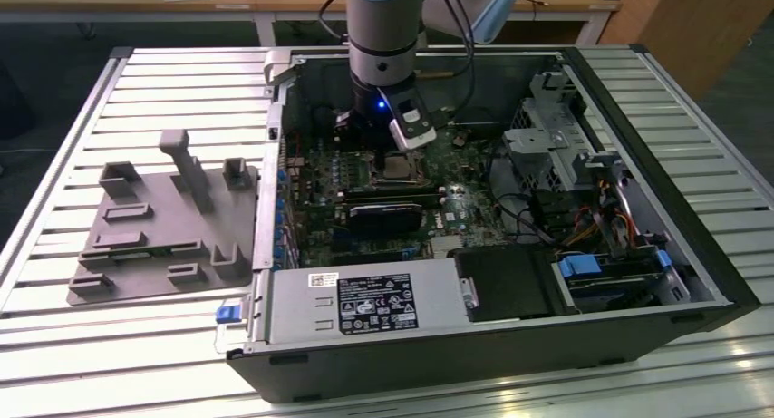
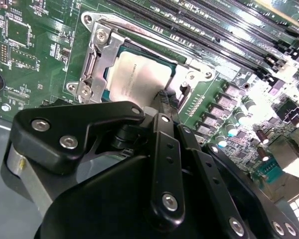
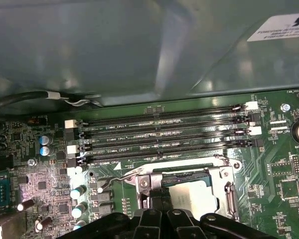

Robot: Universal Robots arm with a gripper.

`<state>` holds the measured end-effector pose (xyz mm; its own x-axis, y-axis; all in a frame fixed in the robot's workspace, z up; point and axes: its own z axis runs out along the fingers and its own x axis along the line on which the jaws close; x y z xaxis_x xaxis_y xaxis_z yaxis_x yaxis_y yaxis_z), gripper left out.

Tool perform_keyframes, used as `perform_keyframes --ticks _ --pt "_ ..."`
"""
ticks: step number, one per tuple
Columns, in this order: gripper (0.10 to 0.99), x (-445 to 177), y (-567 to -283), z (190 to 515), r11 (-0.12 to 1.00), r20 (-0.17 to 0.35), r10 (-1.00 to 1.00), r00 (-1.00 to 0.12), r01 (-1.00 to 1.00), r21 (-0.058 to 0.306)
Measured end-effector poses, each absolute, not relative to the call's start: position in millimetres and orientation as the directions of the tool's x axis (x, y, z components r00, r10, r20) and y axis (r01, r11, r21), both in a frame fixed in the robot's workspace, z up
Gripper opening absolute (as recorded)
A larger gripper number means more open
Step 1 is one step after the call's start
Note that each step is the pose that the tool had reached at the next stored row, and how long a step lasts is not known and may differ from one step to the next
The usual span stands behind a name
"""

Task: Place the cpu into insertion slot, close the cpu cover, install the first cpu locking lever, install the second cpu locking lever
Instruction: 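Close the cpu cover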

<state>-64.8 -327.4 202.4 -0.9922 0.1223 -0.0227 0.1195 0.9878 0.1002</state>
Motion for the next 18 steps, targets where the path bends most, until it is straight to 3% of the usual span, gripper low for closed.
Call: perform_keyframes --ticks 18 --pt "0.102 -69.3 -328.3 199.7 0.987 -0.024 0.122 -0.992 0.119 0.107"
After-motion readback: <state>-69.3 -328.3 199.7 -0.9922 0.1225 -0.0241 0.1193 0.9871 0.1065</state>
